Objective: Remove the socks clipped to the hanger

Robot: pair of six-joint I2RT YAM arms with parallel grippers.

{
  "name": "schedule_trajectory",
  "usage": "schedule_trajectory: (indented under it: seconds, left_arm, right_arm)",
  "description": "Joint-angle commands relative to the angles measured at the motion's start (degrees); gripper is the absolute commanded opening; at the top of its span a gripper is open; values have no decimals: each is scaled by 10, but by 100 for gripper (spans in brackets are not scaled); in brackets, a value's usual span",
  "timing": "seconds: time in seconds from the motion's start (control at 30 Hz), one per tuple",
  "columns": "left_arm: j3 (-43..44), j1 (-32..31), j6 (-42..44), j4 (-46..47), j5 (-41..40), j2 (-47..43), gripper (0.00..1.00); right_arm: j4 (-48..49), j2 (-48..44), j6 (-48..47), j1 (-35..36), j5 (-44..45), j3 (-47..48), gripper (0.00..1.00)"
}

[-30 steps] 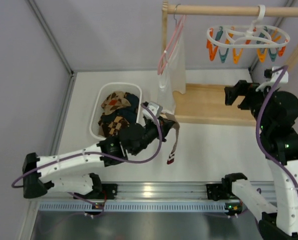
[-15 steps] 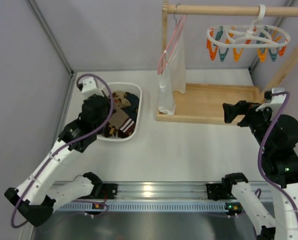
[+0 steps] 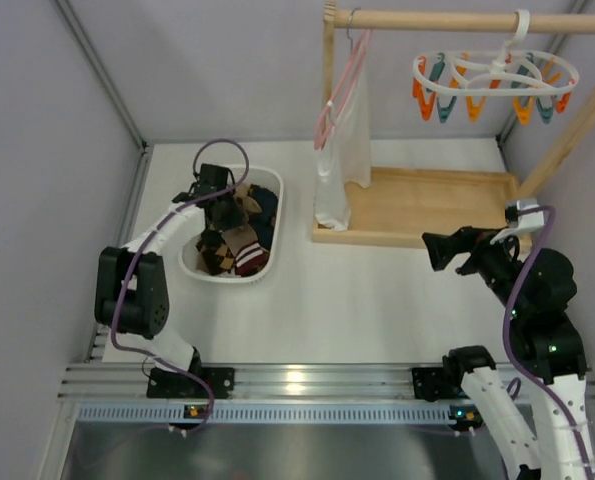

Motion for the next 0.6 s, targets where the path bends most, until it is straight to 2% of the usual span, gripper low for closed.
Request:
schedule_trajectory:
  seconds: [0.0, 0.03, 0.17, 0.3, 0.37, 0.43, 0.47, 0.57]
  left_arm:
    - [-11, 11, -39, 54, 42, 63, 0]
    - [-13, 14, -51, 57, 20, 75, 0]
    - [-38, 15, -61, 77, 16, 81, 0]
    - [-49, 15, -56, 77, 3, 13, 0]
    - [-52, 15, -50, 76, -4, -20, 16]
    - [-52, 15, -41, 74, -4, -70, 37]
    - [-53, 15, -40, 74, -4, -105, 57]
    - [-57, 15, -33, 72, -11, -164, 77]
  right_arm:
    - [82, -44, 55, -8, -84, -39, 99]
    - [87, -50, 59, -8, -90, -56, 99]
    - [75, -67, 54, -8, -88, -63, 99]
    - [72, -71, 53, -8, -86, -66, 99]
    - [72, -71, 53, -8, -86, -68, 100]
    - [71, -71, 54, -9, -87, -73, 100]
    - [72, -73, 53, -9, -85, -73, 99]
    - [60, -72, 48, -8, -65, -73, 100]
